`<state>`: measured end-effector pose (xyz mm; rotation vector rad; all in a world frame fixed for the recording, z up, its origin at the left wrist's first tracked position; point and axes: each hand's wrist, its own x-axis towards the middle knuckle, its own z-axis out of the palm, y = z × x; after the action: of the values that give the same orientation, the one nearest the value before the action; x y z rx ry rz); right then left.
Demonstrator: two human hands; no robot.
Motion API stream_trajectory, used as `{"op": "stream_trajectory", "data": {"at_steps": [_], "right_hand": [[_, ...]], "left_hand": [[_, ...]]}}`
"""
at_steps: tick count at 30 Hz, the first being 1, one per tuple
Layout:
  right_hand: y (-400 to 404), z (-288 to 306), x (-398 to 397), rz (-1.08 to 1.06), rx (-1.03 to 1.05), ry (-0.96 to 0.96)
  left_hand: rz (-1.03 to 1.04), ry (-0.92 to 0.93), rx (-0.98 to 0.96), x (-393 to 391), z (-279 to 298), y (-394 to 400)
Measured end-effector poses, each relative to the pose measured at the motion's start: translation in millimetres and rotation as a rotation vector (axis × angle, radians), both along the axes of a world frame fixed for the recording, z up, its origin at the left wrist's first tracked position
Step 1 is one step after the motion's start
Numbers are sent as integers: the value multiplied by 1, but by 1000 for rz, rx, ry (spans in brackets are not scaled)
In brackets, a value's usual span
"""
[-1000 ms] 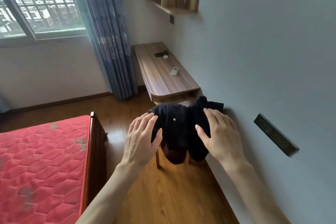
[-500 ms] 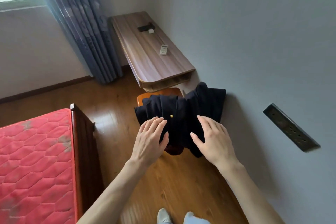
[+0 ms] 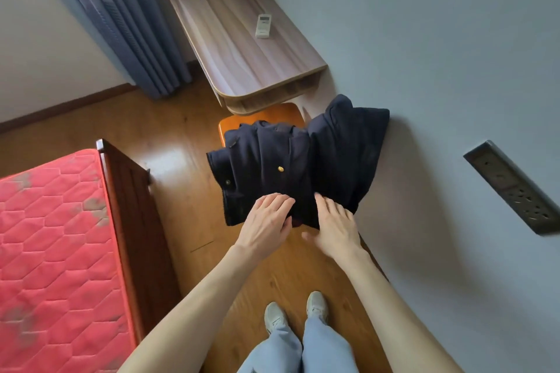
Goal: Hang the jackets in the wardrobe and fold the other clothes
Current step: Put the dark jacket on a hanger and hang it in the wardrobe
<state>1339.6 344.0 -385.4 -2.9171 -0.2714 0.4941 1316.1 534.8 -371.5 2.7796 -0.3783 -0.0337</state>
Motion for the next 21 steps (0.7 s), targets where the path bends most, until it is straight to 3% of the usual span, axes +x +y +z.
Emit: {"op": "stream_trajectory", "data": {"at_steps": [2,10,18,21], "right_hand": [[1,-16,0,-30,-29,-18],[-6,-28,-2,-295,358,-157],[-27,19,6,-251,635,-159],[-37,50,17,-219,769,-77]], "left_hand": [[5,38,12,-2,-7,-4],[-26,32,53,-1,-19,-5],[182,-66,73,15,6,-27],[231,-138,44,21,23,-22]]}}
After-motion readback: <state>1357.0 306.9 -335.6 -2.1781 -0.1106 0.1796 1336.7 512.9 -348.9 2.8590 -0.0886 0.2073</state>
